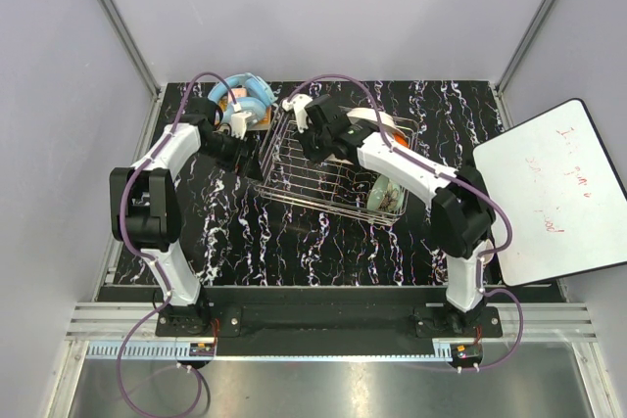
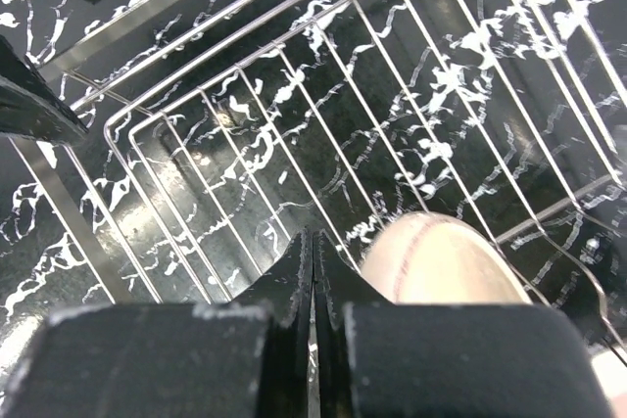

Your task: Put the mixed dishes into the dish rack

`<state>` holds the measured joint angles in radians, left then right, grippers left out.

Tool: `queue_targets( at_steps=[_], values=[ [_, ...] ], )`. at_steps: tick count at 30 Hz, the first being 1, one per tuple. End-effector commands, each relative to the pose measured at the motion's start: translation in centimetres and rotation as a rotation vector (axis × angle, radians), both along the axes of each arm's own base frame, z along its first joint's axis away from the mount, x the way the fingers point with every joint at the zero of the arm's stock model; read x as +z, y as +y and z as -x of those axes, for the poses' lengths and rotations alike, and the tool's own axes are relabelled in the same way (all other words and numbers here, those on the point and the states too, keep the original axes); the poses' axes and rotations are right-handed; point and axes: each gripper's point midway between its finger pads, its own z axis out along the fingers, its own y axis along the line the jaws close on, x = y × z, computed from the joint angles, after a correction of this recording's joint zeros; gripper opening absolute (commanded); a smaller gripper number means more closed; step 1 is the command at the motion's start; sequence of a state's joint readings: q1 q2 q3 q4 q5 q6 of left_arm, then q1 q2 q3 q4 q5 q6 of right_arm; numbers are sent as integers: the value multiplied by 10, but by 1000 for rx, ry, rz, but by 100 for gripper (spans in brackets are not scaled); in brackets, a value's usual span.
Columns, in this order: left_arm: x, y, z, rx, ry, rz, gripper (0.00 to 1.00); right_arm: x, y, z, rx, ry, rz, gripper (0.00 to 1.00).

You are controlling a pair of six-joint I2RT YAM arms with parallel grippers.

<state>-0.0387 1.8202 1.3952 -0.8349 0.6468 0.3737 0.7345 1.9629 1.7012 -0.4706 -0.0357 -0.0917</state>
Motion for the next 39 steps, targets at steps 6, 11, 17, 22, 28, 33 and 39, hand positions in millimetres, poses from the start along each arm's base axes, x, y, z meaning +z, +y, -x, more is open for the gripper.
queue_targets(
  at_steps=[6,11,17,22,28,33,39],
  values=[
    [12,5,-3,-6,-75,-5,99,24,-57,-1,-98,-65,100,0],
    [11,5,4,-10,-69,1,99,61,-55,0,-107,-110,34,20],
    [10,5,13,-19,-66,2,99,108,-60,12,-76,-216,5,53],
    [9,3,15,-17,-56,10,99,123,-84,35,-45,-297,23,56],
    [10,3,11,-15,-60,13,99,111,-111,62,-3,-384,52,64],
    [14,2,8,-12,-67,19,99,98,-129,61,-29,-408,143,65],
    [15,2,8,-9,-70,18,99,86,-136,52,-41,-428,219,65]
  ],
)
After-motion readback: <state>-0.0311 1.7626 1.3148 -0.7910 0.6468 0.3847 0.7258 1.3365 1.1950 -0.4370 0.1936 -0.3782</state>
